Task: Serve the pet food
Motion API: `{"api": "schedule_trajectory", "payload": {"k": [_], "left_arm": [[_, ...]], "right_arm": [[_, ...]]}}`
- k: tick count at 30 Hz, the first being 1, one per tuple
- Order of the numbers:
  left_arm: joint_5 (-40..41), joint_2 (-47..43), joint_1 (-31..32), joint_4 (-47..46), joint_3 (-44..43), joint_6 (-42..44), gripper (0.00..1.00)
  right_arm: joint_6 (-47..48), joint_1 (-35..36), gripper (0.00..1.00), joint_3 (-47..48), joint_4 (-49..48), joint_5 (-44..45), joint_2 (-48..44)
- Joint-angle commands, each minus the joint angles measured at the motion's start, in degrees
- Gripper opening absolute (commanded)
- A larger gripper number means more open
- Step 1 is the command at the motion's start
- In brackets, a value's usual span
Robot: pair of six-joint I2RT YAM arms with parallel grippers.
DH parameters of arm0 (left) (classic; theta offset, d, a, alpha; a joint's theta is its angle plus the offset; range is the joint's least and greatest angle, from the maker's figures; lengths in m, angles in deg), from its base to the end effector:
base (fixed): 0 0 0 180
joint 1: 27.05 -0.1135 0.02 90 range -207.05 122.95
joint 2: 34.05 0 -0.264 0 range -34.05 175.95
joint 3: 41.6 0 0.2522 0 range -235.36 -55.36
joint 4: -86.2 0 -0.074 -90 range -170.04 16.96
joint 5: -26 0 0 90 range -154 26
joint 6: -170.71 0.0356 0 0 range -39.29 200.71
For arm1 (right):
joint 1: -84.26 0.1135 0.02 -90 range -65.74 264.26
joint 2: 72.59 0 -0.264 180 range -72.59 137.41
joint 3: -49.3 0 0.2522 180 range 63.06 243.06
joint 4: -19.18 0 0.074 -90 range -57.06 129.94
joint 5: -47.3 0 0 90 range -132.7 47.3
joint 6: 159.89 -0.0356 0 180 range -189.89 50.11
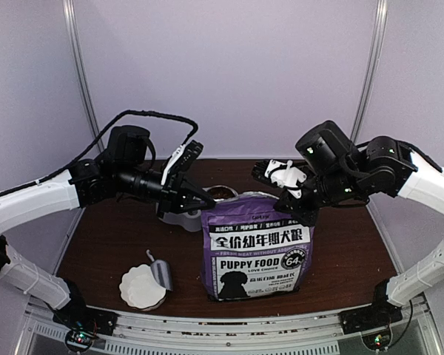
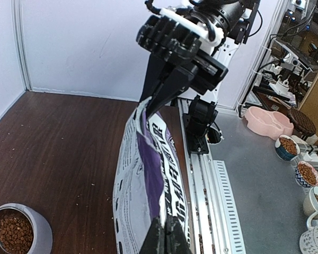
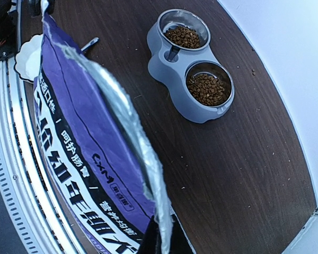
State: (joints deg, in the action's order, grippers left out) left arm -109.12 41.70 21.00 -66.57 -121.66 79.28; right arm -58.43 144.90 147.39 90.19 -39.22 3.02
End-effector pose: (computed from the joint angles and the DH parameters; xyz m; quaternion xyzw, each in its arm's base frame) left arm 0.1803 -0.2383 0.3497 0.4993 0.6230 -0.5040 0.3296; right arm 0.1293 0.2255 0.3836 -0.5414 0.7621 0.1214 0.3336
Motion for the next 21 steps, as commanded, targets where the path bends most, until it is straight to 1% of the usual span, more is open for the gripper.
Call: {"api": "schedule_trajectory", "payload": {"k": [1,5,7,9,14,17,19,20,21], "left_arm": [[-1.5,-1.5,-0.3,-0.1,0.2,0.6,0.00],[-1.4,-1.7,-0.5,-0.1,0.2,0.6,0.00],[-1.4,-1.7,-0.6,-0.1,0.2,0.6,0.00],[-1.5,-1.7,-0.7,-0.1,0.2,0.6,0.00],[-1.5,-1.8,-0.7,-0.2,0.2,0.5,0.00],[-1.4,-1.8,-0.7,-0.2,0.2,0.6,0.00],[-1.5,-1.9,-0.8,-0.2,0.2,0.6,0.00],[-1.5,-1.9,-0.8,-0.2,0.2,0.5,0.00],[-1.5,-1.9,-0.8,-0.2,0.2,0.5,0.00]], "right_arm": [[-0.6,-0.8,0.00,-0.6,2.0,4.8,-1.5],[-0.8,-0.7,0.00,-0.6,2.4,5.8,-1.8],[-1.0,-0.7,0.08,-0.8,2.7,6.3,-2.0],[-1.0,-0.7,0.13,-1.1,2.8,6.7,-2.3],[-1.1,-0.8,0.14,-1.6,3.0,7.8,-2.4],[-1.1,-0.8,0.13,-1.7,3.0,8.3,-2.2],[-1.2,-0.7,0.07,-1.7,3.0,8.9,-2.1],[-1.2,-0.8,0.02,-1.7,3.0,9.1,-2.2],[-1.2,-0.8,0.00,-1.7,3.1,9.3,-2.2]]}}
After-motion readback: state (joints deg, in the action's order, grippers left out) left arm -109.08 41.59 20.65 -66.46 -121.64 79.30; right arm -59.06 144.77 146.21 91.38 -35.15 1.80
